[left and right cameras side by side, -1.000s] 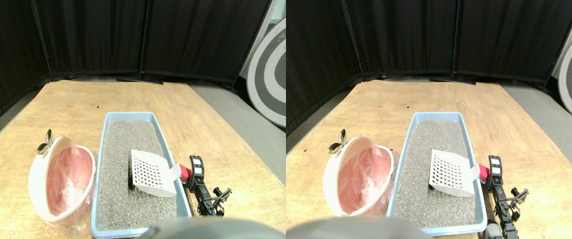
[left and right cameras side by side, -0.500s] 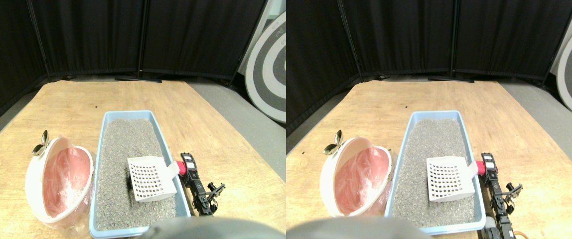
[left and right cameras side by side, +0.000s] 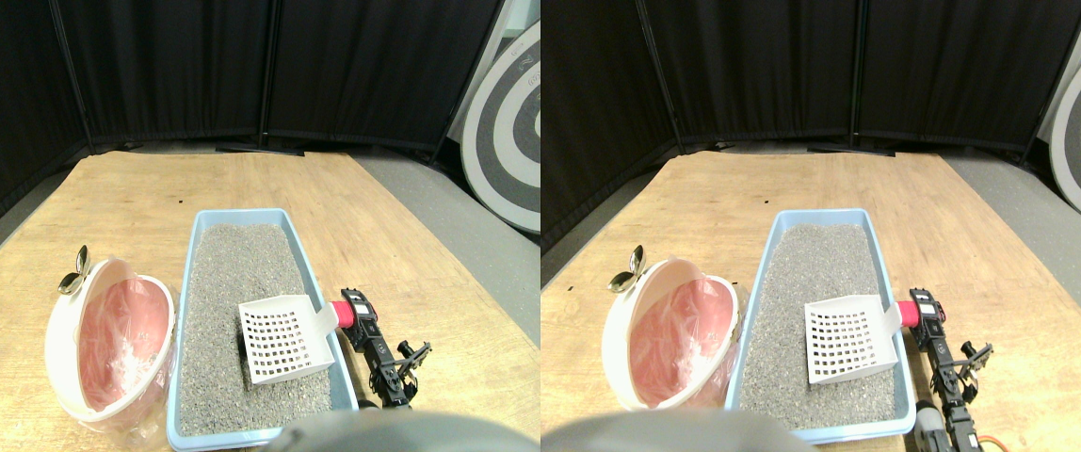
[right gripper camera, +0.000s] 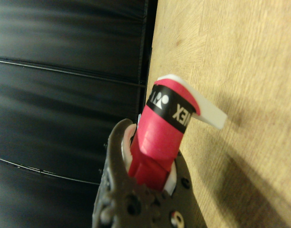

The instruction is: Scoop (unimanual)

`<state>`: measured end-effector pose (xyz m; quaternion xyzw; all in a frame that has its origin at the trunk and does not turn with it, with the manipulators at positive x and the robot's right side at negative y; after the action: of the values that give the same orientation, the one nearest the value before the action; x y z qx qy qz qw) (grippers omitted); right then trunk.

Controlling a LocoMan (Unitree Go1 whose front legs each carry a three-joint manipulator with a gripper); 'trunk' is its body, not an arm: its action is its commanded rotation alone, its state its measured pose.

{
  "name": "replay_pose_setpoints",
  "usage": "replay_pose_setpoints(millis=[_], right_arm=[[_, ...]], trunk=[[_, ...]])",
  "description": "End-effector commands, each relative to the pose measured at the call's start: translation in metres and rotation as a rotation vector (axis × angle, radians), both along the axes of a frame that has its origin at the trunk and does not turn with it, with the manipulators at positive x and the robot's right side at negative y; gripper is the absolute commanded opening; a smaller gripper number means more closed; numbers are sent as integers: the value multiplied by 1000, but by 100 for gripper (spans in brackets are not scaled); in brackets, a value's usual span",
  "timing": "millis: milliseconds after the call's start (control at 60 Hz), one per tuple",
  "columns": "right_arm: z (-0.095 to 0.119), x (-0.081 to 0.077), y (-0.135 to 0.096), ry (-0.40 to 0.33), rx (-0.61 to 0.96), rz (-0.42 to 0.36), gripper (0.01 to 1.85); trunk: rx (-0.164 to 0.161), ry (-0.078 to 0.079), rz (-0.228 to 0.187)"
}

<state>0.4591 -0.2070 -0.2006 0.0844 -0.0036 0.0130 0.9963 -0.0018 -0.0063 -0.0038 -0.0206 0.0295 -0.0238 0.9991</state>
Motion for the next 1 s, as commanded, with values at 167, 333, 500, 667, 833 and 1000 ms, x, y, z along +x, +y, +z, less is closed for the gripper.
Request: replay_pose_setpoints(millis=[167,333,500,667,833,1000], right_arm=[[41,-10,-11,-115,-92,11,6],[67,-13,-16,-148,-121,21,6],[85,-7,-22,-184,-183,18,6],[102,2,-24,-236,-271,74,6],[116,14,-23,-229,-343,115,6],[126,21,-18,-194,-435,150,6]], trunk=[[-37,3,4],[-43,-1,6],[-48,-6,10],[-57,-5,15],[-75,-1,32],[-90,3,47]])
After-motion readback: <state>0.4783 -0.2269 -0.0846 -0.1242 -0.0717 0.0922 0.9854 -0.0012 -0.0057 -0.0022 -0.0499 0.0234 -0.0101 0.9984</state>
